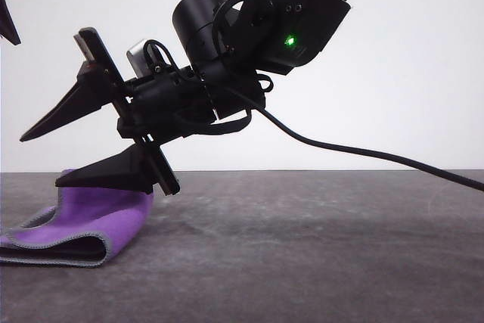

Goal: Fold clothes

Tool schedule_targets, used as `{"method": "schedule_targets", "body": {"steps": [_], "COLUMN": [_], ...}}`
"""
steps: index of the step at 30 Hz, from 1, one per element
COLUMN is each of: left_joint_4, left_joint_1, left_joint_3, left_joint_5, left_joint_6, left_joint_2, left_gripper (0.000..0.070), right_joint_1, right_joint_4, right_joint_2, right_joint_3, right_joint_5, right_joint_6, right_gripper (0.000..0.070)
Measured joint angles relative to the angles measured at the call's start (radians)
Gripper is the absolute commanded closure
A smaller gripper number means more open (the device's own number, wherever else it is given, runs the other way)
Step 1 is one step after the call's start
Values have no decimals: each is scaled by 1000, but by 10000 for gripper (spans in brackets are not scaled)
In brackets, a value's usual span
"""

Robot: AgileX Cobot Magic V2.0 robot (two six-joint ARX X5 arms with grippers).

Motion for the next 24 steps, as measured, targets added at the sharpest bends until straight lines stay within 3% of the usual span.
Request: {"method": "schedule_targets", "body": {"steps": [6,17,24], "left_joint_4": [3,13,13], "left_joint_1": [0,0,0], "left_joint_3": [0,0,0], "left_joint_5": [0,0,0], "left_joint_6": [0,0,0], "left_joint_2": [0,0,0], "left_gripper": [420,420,420], "right_joint_1": [-30,-211,-370], "right_joint_4": [-162,-736,-870], "right_joint_2": [-82,-488,-760], "right_joint_3": [0,0,-78], "right_joint_5": [77,504,607], "right_joint_6": [-123,-529,-658], "right_gripper": [349,349,349]}}
